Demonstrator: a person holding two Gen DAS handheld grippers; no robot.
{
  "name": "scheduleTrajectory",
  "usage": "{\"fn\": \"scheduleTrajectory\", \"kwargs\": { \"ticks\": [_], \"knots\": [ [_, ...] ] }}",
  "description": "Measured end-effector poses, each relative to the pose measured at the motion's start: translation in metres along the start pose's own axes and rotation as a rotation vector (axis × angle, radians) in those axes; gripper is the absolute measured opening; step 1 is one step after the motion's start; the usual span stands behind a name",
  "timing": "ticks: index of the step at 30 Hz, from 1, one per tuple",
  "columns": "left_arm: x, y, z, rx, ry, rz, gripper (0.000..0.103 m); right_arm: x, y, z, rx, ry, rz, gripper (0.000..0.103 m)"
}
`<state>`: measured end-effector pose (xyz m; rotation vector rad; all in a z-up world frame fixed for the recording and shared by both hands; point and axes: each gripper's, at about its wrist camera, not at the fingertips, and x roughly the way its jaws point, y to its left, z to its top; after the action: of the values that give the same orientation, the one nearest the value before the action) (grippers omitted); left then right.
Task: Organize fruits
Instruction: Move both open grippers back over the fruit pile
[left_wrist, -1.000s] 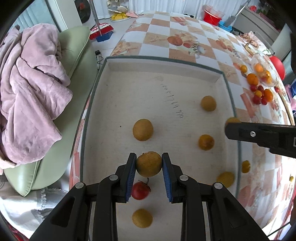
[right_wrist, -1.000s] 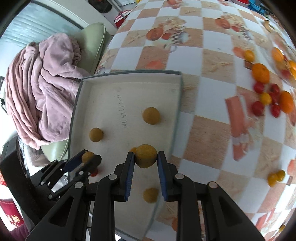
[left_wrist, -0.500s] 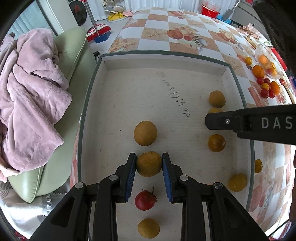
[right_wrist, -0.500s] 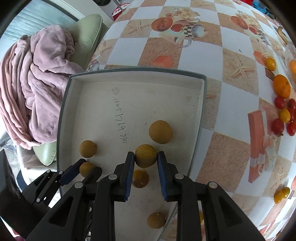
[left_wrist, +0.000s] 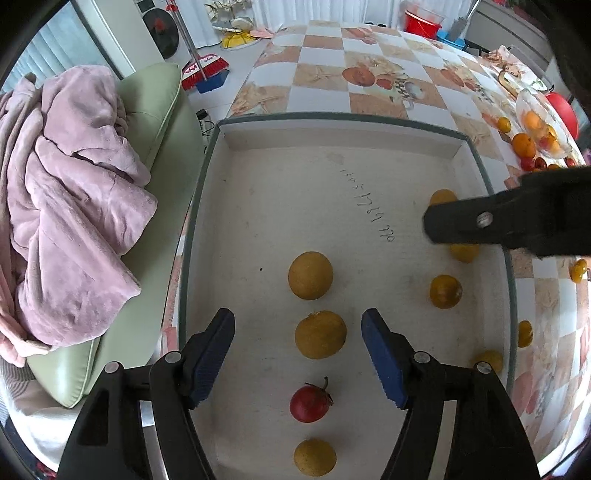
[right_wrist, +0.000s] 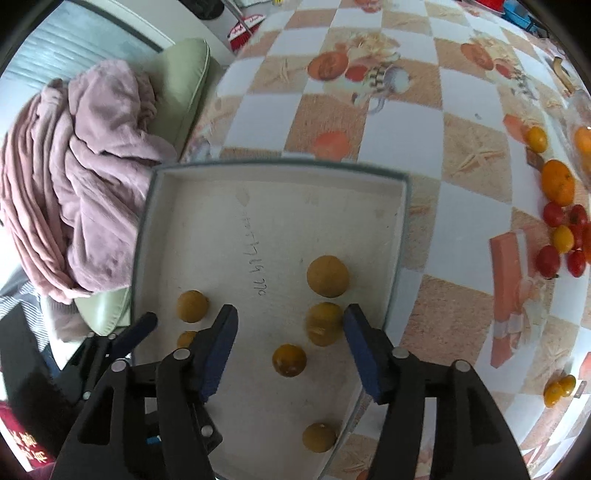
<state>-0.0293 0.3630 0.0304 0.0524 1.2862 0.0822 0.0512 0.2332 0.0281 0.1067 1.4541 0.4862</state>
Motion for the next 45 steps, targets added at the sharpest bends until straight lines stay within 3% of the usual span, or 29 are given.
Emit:
{"fn": "scheduleTrajectory", "kwargs": {
  "ticks": [11, 20, 27, 35, 45],
  "knots": [
    [-0.030, -0.035, 0.012, 0.066, -0.039, -0.035, 0.072, -0.052, -0.069, -0.028, 0.142, -0.077, -0.029, 0.075],
    [-0.048, -0.096, 0.031, 0.165, -0.066, -0.098, 0.072, -0.077, -0.153, -0.065, 0.321, -0.094, -0.098, 0.075],
    [-0.052, -0.138, 0.043, 0.217, -0.064, -0.131, 0.072, -0.094, -0.194, -0.076, 0.381, -0.116, -0.126, 0.075],
    [-0.042, -0.181, 0.065, 0.220, -0.058, -0.151, 0.072, -0.115, -0.253, -0.065, 0.435, -0.164, -0.192, 0.075],
    [-0.007, -0.222, 0.092, 0.170, -0.049, -0.141, 0.072, -0.135, -0.316, -0.025, 0.429, -0.243, -0.311, 0.072]
  ]
}}
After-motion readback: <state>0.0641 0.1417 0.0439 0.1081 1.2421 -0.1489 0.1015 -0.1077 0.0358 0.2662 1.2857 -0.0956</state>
